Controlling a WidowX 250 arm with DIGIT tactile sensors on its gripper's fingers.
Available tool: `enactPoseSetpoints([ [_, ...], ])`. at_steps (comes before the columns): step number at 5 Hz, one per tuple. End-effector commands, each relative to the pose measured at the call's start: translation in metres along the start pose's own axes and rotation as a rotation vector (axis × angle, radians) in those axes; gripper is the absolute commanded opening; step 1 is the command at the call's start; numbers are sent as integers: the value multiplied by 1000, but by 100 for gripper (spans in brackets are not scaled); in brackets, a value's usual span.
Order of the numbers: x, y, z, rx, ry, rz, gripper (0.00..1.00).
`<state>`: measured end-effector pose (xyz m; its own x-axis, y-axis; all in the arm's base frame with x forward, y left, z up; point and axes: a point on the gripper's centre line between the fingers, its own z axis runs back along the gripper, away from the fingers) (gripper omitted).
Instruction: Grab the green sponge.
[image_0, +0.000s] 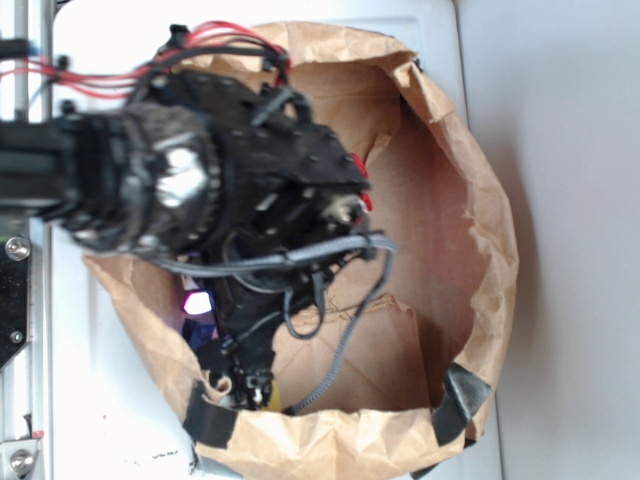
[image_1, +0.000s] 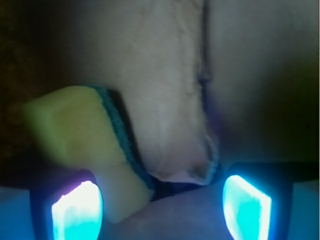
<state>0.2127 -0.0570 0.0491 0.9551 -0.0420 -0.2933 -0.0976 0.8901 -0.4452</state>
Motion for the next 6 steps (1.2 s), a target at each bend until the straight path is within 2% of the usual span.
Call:
enactPoseSetpoints([
  [1,5,-17,3,-7,-38,-69,100],
  [3,13,-22,12,-35,-33,-59,100],
  [4,19,-23,22,-70,-32,-59,100],
  [5,15,-22,16,-114,-39,-59,100],
  [6,5,-24,6,-120,-30,-59,100],
])
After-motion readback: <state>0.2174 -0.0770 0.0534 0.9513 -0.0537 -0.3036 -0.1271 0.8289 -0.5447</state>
